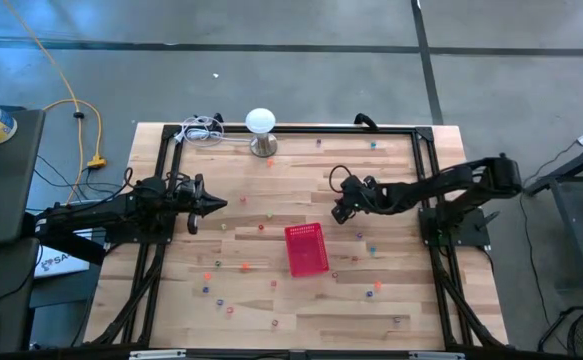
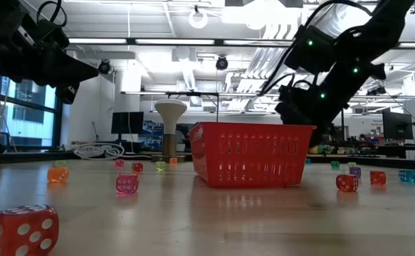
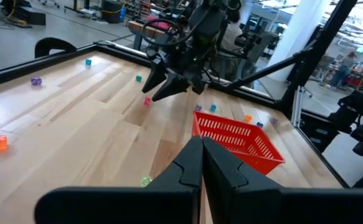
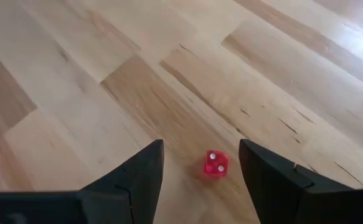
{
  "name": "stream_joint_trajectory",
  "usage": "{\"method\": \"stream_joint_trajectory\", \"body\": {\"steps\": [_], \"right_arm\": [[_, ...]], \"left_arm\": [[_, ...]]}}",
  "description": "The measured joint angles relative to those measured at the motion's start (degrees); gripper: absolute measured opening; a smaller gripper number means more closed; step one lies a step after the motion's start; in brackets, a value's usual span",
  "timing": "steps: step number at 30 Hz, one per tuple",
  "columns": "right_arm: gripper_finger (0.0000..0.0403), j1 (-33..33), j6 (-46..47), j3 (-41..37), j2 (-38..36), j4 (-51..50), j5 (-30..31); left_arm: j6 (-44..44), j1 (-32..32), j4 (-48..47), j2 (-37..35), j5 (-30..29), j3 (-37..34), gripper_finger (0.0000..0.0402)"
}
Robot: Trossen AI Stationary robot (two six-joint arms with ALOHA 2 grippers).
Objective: Pick & Place Dice
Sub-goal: Put the red die into the red basket
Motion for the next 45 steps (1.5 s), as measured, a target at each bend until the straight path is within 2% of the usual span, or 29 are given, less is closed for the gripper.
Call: {"method": "stream_joint_trajectory", "body": {"steps": [7,12,24,28,40,45], "right_arm": [[0.0199,-0.08,0.29,0.0,3.12,-0.07,-0.66],[0.0199,0.0,1.18,0.15,5.37,0.34,0.07],[0.0193,0.0,1.22,0.09,5.58,0.45,0.97],[0.0164,-0.02,1.22,0.09,5.65,0.47,2.32],[0.0032,-0.04,0.85,0.07,5.65,-0.51,2.62],[0.0029,-0.02,0.83,0.01,5.65,0.01,2.7]], "left_arm": [[0.02,0.0,-0.02,0.0,0.13,0.02,0.0003],[0.04,0.0,-0.05,-0.02,-1.83,0.02,0.0003],[0.41,0.01,-0.02,0.0,-2.78,0.02,0.0003],[1.68,0.02,0.04,0.0,-2.85,0.02,0.0003],[2.12,0.02,0.09,0.0,-2.85,0.02,0.0003],[2.08,0.01,0.09,-0.01,-2.85,0.02,0.0003]]}}
